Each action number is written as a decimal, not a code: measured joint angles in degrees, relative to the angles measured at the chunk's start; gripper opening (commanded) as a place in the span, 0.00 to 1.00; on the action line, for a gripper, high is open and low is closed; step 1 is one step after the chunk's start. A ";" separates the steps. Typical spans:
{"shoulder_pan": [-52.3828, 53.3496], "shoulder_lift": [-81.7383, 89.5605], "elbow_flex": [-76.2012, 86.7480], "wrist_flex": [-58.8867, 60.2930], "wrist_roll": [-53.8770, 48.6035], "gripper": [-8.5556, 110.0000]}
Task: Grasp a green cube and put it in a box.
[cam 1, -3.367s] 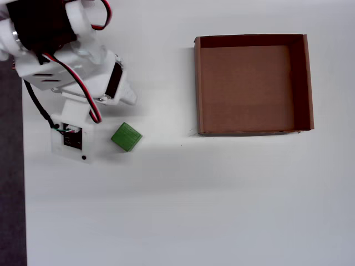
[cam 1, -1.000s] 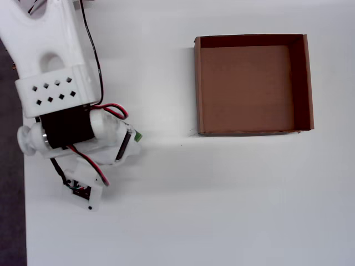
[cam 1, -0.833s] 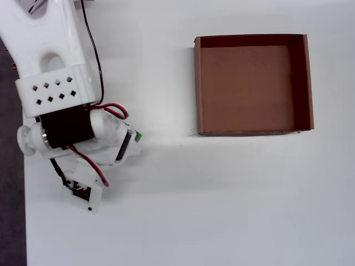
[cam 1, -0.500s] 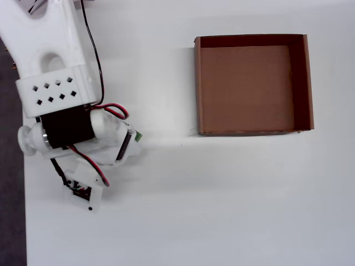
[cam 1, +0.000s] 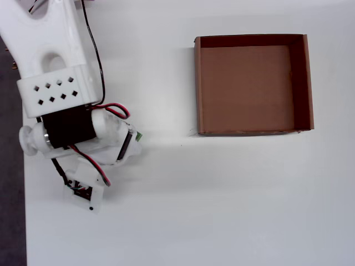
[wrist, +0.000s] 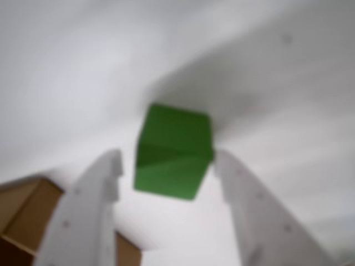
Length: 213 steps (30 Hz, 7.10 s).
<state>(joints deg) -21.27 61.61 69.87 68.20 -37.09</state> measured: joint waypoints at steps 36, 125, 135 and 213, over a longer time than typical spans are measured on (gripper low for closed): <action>-0.44 -0.97 0.00 0.00 0.00 0.17; -39.99 -2.64 -13.89 14.24 0.53 0.18; -40.96 -7.21 -16.35 14.24 0.53 0.18; 30.23 101.34 92.20 -15.38 -1.85 0.25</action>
<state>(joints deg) 8.96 162.95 162.07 52.82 -38.94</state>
